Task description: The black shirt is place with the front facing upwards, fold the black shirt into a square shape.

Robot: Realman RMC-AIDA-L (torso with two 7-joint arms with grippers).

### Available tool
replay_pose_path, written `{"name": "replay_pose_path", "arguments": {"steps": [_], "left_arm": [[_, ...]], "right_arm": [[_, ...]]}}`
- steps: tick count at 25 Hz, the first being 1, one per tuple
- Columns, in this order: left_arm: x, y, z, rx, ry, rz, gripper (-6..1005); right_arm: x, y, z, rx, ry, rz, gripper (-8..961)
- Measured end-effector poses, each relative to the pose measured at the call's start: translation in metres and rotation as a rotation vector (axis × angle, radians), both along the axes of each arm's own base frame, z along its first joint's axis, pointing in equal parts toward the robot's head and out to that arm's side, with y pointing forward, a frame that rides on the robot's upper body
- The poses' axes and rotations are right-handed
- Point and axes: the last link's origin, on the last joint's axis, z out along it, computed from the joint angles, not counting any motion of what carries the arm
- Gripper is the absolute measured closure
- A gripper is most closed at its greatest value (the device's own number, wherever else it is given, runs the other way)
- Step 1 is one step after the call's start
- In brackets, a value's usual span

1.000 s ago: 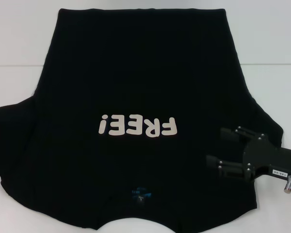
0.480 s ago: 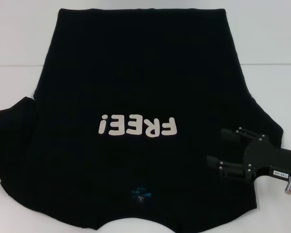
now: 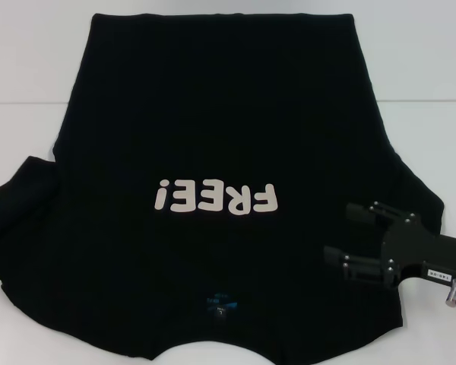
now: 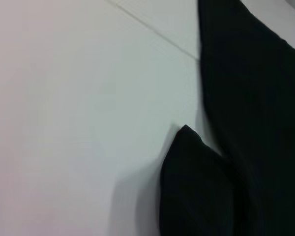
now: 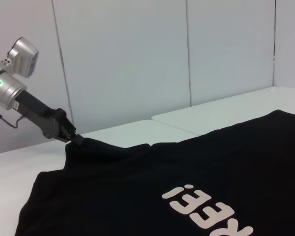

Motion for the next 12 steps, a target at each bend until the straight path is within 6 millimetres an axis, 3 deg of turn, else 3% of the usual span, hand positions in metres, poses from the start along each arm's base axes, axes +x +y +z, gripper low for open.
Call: {"name": "replay_pose_path", "arguments": {"steps": [12], "left_arm": [[0.0028, 0.0022, 0.0052, 0.04, -0.013, -0.011, 994]], "right_arm": [[-0.0002, 0.0, -0.0002, 0.0, 0.001, 0.0, 37]]}}
